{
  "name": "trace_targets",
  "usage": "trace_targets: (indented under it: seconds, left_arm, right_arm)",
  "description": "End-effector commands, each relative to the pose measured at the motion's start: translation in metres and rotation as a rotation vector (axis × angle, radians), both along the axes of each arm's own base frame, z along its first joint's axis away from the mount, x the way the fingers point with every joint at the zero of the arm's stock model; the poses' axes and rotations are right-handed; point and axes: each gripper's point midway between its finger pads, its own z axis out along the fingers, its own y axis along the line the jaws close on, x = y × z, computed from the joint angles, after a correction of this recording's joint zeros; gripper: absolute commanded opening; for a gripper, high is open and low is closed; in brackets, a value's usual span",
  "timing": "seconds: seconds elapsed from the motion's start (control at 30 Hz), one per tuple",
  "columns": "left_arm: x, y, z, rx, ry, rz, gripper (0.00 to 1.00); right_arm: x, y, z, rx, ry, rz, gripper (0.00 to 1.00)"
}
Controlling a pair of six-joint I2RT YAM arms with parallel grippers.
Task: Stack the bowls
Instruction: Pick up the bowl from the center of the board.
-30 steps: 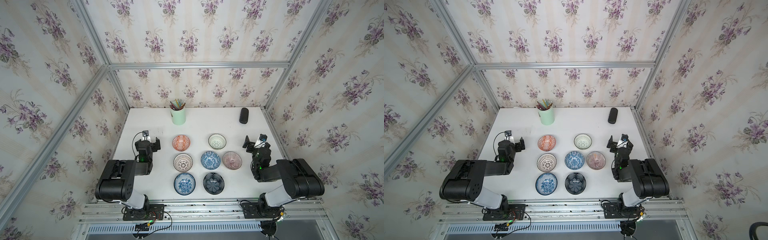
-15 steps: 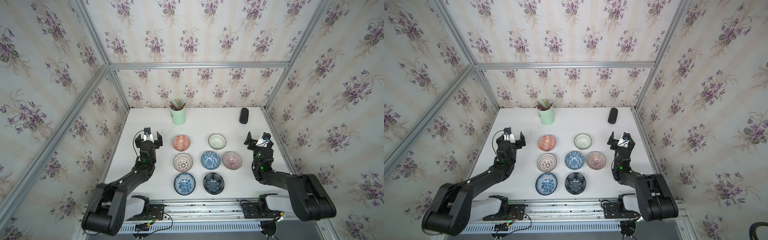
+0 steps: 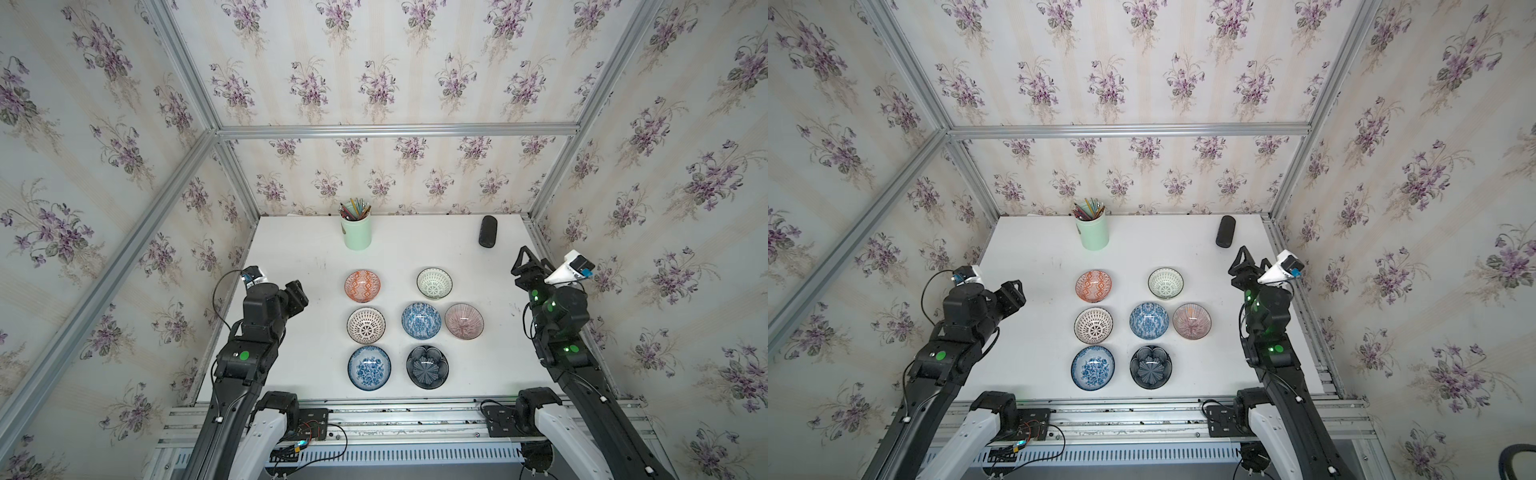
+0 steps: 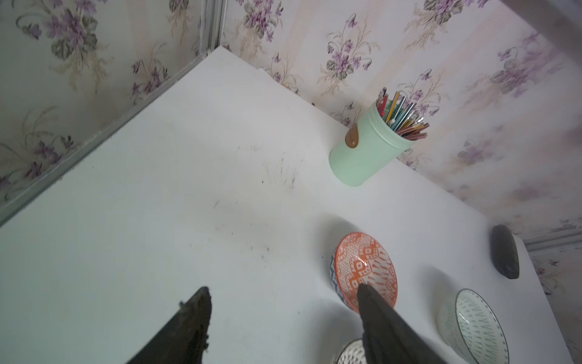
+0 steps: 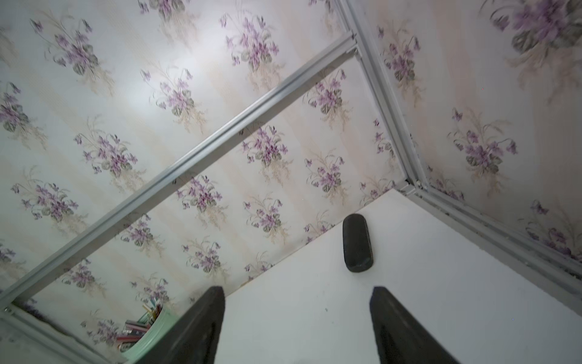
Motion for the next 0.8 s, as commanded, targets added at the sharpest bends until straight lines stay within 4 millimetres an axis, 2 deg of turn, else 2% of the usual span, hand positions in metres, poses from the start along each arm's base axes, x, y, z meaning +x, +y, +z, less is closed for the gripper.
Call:
trace_targets:
  seconds: [0.0,0.07,0.17,0.3,0.43,0.5,0.63,0.77]
  left_arm:
    - [-0.042,-0.019,-0.04,-0.124,0.226,-0.061,0.89]
    - [-0.049,-0.032,-0.046,-0.172,0.257,-0.117,0.9]
    - [-0.052,-0.045,-0.046,-0.22,0.276,-0.18,0.85]
    - [-0.052,-0.044,-0.049,-0.208,0.305,-0.177,0.85]
    - [-0.048,-0.044,-0.052,-0.203,0.322,-0.177,0.85]
    - [-0.045,-0.041,-0.052,-0.186,0.324,-0.16,0.85]
    - [-0.042,-0.038,-0.051,-0.167,0.329,-0.15,0.85]
    - [-0.042,-0.039,-0.053,-0.168,0.339,-0.159,0.85]
  right_arm:
    - [-0.012,0.036,-0.085,0.012,0.426,0.209,0.73]
    - [-0.017,0.046,-0.112,0.024,0.57,0.261,0.74]
    - [-0.027,0.055,-0.149,0.067,0.714,0.307,0.73]
    - [-0.037,0.067,-0.181,0.116,0.795,0.361,0.68]
    - [-0.052,0.063,-0.215,0.13,0.912,0.339,0.66]
    - [-0.057,0.067,-0.224,0.147,0.935,0.354,0.63]
    - [-0.057,0.067,-0.229,0.151,0.944,0.352,0.58]
    - [-0.059,0.068,-0.233,0.154,0.963,0.357,0.45]
